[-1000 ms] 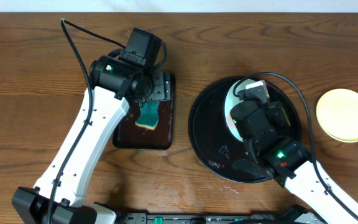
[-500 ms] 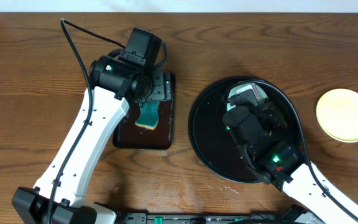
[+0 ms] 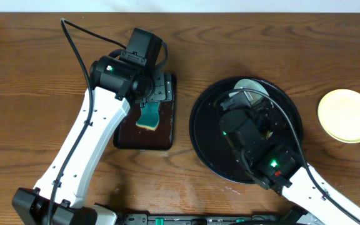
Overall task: Clean dirty plates on tray and stack at the side
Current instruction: 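Tilt the pale green plate upright and lift it with the right gripper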
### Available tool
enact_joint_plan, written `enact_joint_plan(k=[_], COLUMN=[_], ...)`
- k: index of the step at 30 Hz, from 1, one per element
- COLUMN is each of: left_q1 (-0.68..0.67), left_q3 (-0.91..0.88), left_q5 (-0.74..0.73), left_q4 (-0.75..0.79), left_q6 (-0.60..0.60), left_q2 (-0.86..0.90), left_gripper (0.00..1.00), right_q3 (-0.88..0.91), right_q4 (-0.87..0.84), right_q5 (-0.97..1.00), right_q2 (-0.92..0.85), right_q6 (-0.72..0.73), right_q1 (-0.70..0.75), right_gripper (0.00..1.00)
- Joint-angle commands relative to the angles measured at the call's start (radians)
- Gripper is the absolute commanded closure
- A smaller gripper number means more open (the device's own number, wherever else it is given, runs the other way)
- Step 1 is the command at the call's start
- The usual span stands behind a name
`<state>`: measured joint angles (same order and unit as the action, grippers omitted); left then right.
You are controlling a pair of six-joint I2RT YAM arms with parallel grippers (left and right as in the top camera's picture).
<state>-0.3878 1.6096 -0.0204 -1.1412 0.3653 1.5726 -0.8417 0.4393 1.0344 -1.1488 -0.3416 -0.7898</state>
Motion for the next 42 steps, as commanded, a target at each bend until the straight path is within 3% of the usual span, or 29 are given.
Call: enact_joint_plan(k=[1,9,42], left_q1=[0.002,0.002,0.002], left_q3=[-0.002,-0.002,-0.002], left_q5=[0.005,0.005,0.005], left_q4=[-0.003,-0.003,-0.003], left_q6=[-0.006,-0.006,-0.006], left_q2=[-0.005,-0.005,-0.005], left_gripper=[0.17,0.17,0.17], right_q3=[-0.02,-0.02,-0.02], right_q4=[-0.024,-0.097,-0.1], right_q5=[0.066,0.066,0.065], right_q2=[0.012,0.008,-0.002], right_q6=[-0.124,-0.262,-0.266], right_q1=[-0.039,-0.089,-0.089], right_gripper=[0.99,0.99,0.99])
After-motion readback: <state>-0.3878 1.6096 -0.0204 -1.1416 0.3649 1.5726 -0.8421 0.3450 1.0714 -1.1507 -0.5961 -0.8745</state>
